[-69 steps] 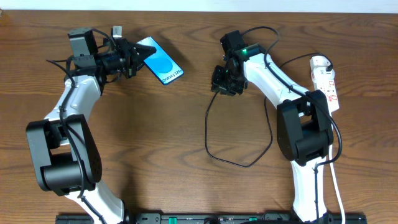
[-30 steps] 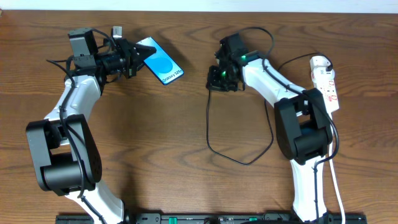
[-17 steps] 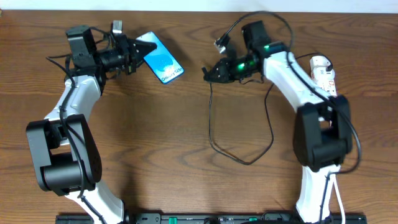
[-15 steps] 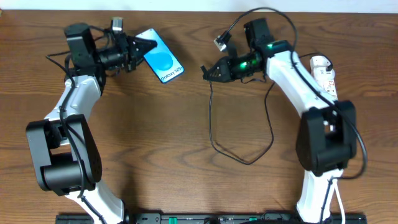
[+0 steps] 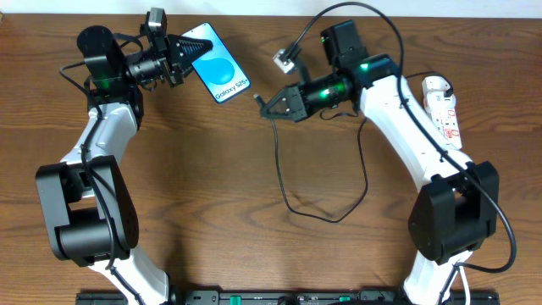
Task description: Plug charger to phone and switch on socket
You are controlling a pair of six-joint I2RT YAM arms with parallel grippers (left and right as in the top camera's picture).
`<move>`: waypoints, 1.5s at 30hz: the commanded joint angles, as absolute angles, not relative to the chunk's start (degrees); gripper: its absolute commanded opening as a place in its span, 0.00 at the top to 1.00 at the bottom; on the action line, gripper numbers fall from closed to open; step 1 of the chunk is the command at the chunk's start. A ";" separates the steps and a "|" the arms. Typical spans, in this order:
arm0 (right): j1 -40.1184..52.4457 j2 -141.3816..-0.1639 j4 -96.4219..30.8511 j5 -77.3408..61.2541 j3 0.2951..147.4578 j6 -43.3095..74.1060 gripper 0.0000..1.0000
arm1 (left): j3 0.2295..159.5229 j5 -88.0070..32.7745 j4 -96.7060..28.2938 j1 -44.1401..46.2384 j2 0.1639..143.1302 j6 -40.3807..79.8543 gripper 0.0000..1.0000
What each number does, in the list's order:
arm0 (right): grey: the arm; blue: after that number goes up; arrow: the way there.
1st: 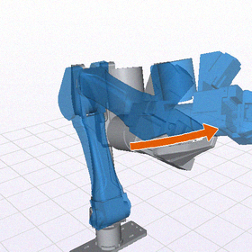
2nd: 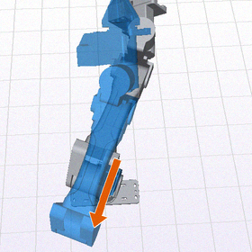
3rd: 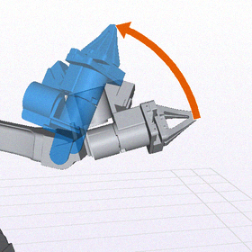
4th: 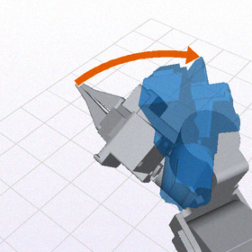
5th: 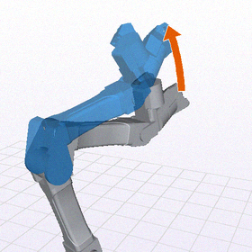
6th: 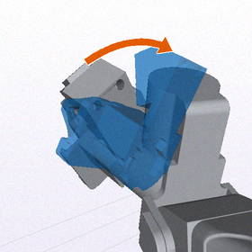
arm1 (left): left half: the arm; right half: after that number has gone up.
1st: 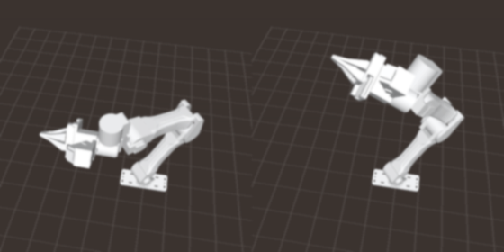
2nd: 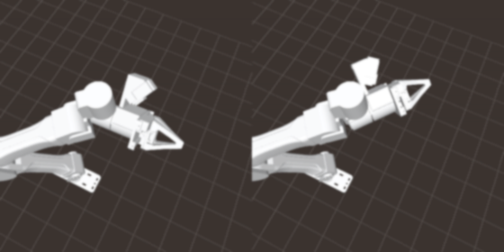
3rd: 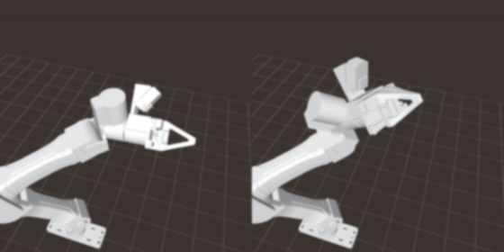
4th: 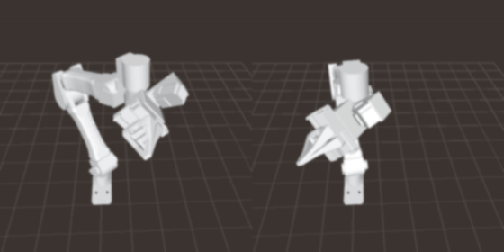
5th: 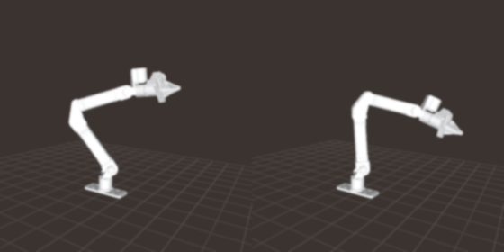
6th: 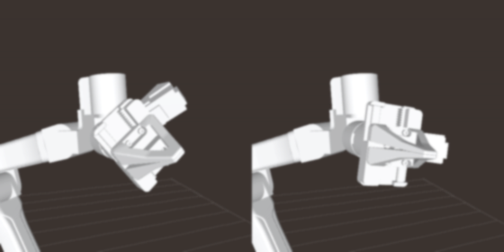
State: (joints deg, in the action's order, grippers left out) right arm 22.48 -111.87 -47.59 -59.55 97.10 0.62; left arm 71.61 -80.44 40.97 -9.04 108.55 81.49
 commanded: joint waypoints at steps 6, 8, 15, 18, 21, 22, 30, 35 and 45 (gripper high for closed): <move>24.56 -107.59 -47.37 -58.72 97.01 0.40 0.99 | 72.16 -79.44 41.67 -10.92 107.48 84.31 0.93; 24.77 -106.28 -47.27 -56.84 97.01 0.78 0.99 | 72.16 -79.44 41.67 -11.22 107.48 84.31 0.93; 26.37 -104.22 -46.81 -54.33 97.01 2.96 0.99 | 72.16 -79.24 41.65 -10.98 107.48 84.09 0.92; 27.33 -104.25 -46.50 -54.28 97.01 2.96 0.99 | 72.16 -79.29 41.65 -10.83 107.48 84.09 0.92; 28.10 -104.25 -45.82 -53.65 97.01 3.40 0.99 | 72.16 -79.31 41.65 -10.68 107.48 84.12 0.93; 28.27 -104.25 -45.84 -52.60 97.01 4.05 0.99 | 72.16 -79.31 41.63 -10.61 107.48 84.12 0.92; 29.21 -104.25 -46.00 -46.89 97.01 6.63 0.99 | 72.16 -82.11 41.65 -10.52 107.48 84.12 0.93; 29.19 -104.25 -44.95 -46.41 97.01 7.14 0.99 | 72.16 -83.83 41.65 -10.52 107.48 84.12 0.93; 29.34 -104.25 -44.49 -46.39 97.01 8.14 0.99 | 72.16 -83.79 41.63 -7.73 107.48 82.52 0.93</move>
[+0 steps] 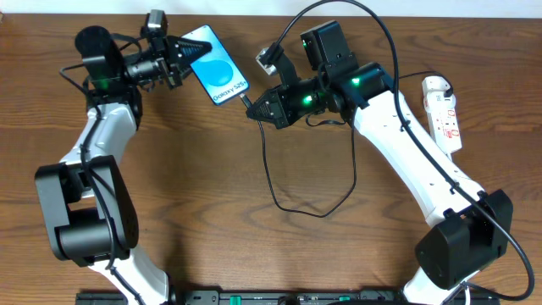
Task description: Plug charger to phone and switch on socket
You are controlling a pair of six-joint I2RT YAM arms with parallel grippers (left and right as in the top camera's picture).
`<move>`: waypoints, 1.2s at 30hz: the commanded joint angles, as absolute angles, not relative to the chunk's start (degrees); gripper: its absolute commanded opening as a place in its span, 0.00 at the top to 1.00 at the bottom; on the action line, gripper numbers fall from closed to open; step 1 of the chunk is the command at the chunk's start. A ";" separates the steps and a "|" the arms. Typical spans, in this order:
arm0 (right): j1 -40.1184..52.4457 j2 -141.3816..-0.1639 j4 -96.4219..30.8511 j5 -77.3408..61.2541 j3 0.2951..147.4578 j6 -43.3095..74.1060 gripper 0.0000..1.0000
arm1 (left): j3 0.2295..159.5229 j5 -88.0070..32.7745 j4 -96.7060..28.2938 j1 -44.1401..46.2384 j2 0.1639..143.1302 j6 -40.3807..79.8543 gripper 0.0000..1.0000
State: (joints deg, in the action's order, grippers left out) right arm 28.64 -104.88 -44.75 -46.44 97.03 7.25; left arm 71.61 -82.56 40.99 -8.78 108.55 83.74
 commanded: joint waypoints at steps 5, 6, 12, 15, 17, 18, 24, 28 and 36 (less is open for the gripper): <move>29.34 -104.25 -44.60 -46.41 97.01 8.21 0.99 | 72.16 -83.07 41.60 -7.53 107.48 82.54 0.93; 29.34 -104.25 -44.60 -46.41 97.01 8.36 0.99 | 72.16 -83.09 41.60 -7.53 107.48 82.54 0.93; 29.34 -104.25 -44.62 -46.44 97.01 8.80 0.99 | 72.16 -82.78 41.63 -7.53 107.48 82.15 0.92; 29.36 -104.25 -45.06 -46.44 97.01 8.80 0.99 | 72.16 -82.15 41.65 -7.53 107.48 82.11 0.93; 29.36 -104.25 -45.41 -46.46 97.01 9.02 0.99 | 72.16 -81.76 41.65 -7.53 107.48 81.89 0.93; 29.36 -104.25 -45.60 -46.44 97.01 8.99 0.99 | 72.16 -81.60 41.63 -7.53 107.48 81.67 0.93; 29.63 -104.25 -46.11 -46.44 97.01 8.99 0.99 | 72.16 -81.60 41.63 -7.53 107.48 80.62 0.92; 30.24 -104.25 -46.11 -46.41 96.99 9.02 0.99 | 72.16 -81.60 41.65 -7.53 107.48 80.64 0.93; 30.52 -104.27 -47.40 -43.79 96.99 10.24 0.99 | 72.16 -81.23 41.65 -7.51 107.48 80.64 0.93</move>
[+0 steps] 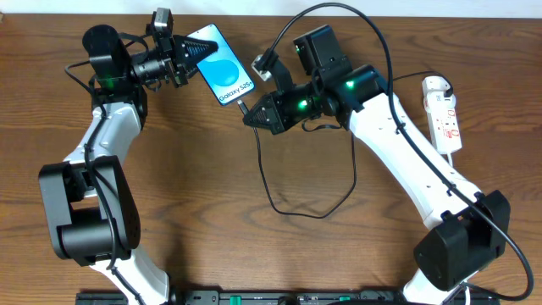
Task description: Plug charger to phone and switch on socket
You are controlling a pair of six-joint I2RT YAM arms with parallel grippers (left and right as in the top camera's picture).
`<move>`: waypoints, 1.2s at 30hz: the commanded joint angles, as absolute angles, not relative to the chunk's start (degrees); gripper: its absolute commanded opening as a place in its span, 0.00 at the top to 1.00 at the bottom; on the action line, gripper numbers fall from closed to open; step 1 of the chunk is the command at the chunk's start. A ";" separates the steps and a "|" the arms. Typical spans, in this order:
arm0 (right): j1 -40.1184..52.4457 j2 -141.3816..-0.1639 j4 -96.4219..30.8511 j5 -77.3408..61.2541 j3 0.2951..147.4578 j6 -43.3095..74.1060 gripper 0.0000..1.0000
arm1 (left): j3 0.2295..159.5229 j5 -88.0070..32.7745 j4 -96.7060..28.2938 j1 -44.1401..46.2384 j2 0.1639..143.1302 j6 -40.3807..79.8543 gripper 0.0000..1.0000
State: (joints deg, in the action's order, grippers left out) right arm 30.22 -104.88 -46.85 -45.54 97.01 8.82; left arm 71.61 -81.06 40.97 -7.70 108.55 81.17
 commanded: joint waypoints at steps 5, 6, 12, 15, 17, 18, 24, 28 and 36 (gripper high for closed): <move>30.52 -104.27 -47.27 -43.83 96.99 10.26 0.99 | 72.16 -81.43 41.65 -7.51 107.48 80.64 0.93; 30.52 -104.27 -47.18 -43.86 96.99 10.26 0.99 | 72.16 -81.52 41.65 -7.51 107.48 80.64 0.93; 30.50 -104.27 -46.19 -44.07 96.99 10.33 0.99 | 72.16 -81.84 41.65 -7.51 107.48 80.60 0.93; 30.41 -104.27 -46.04 -44.10 96.99 10.70 0.99 | 72.16 -81.87 41.63 -7.51 107.48 79.70 0.93; 30.41 -104.27 -46.06 -44.10 96.99 10.70 0.99 | 72.16 -81.84 41.63 -7.51 107.48 79.70 0.93; 30.44 -104.27 -46.04 -44.07 96.99 10.68 0.99 | 72.16 -81.84 41.63 -7.51 107.48 79.70 0.93; 30.41 -104.27 -46.00 -44.07 96.99 10.70 0.99 | 72.16 -81.89 41.63 -7.51 107.48 79.70 0.93; 30.41 -104.27 -45.63 -44.07 96.99 10.72 0.99 | 72.16 -82.04 41.63 -7.51 107.48 79.70 0.93; 30.41 -104.27 -44.34 -44.07 96.99 11.79 0.99 | 72.16 -82.06 41.63 -6.79 107.48 79.55 0.93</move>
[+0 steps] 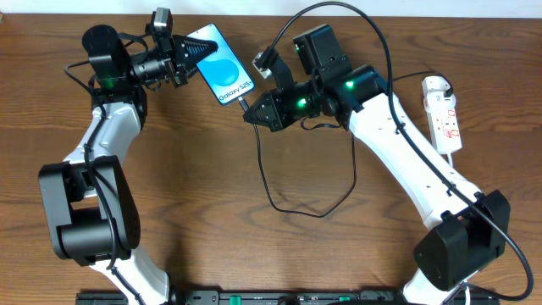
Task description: Plug charger to phone and switch on socket
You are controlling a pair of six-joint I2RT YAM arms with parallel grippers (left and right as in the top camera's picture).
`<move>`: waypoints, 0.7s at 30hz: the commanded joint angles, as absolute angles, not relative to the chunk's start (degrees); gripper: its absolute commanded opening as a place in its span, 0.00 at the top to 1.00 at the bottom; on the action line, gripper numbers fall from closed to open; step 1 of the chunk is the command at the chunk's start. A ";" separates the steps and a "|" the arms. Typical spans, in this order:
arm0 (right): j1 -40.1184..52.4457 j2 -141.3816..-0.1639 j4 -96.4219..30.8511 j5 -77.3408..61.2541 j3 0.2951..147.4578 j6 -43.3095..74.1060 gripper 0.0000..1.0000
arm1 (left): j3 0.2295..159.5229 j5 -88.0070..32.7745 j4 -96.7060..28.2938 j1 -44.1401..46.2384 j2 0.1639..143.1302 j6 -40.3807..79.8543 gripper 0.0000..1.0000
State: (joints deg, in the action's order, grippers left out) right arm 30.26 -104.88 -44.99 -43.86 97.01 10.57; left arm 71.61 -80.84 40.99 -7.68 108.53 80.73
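A phone (223,65) with a lit blue screen lies tilted at the top of the table. My left gripper (200,49) is at its upper left corner, fingers shut on the phone's edge. My right gripper (250,113) is shut on the black charger plug (243,106), whose tip sits at the phone's lower right end; whether it is seated in the port cannot be told. The black cable (279,191) loops down over the table and arcs back over the right arm. A white socket strip (444,113) lies at the far right.
The brown wooden table (212,220) carries the cable loop in its middle. Both arm bases stand near the front edge. A second connector (262,59) hangs near the right wrist.
The right gripper with the plug has shifted very slightly up toward the phone's lower end. The phone and the left gripper have stayed put.
The right gripper first held the plug well to the right of the phone, which the left gripper gripped. Then the plug was close to the phone's lower end. After that the phone sat slightly shifted right with the plug at its end, as now.
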 commanded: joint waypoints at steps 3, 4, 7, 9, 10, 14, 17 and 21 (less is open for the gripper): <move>30.41 -104.27 -44.40 -44.07 96.99 11.79 0.99 | 72.16 -82.06 41.65 -6.24 107.48 79.50 0.92; 30.41 -104.27 -44.38 -44.07 96.99 11.79 0.99 | 72.16 -82.06 41.65 -6.11 107.48 79.42 0.93; 30.41 -104.27 -44.40 -44.07 96.99 11.79 0.99 | 72.16 -82.19 41.65 -6.02 107.48 78.85 0.93; 30.35 -104.27 -44.40 -44.07 96.99 12.01 0.99 | 72.16 -82.76 41.67 -6.02 107.48 77.89 0.93; 30.28 -104.27 -44.36 -44.05 96.99 12.01 0.99 | 72.16 -83.20 41.65 -6.02 107.48 77.21 0.93; 29.63 -104.27 -44.34 -44.05 96.99 12.01 0.99 | 72.16 -84.36 41.67 -6.02 107.48 76.23 0.93; 29.45 -104.27 -44.07 -44.07 96.99 12.01 0.99 | 72.16 -84.93 41.65 -6.02 107.48 75.05 0.93; 29.45 -104.27 -43.16 -44.10 96.99 12.23 0.99 | 72.16 -85.45 41.65 -6.02 107.48 74.56 0.93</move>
State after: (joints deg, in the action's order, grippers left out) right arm 30.13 -104.88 -44.82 -43.83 96.90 11.77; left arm 71.61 -81.14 41.01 -6.96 108.55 76.71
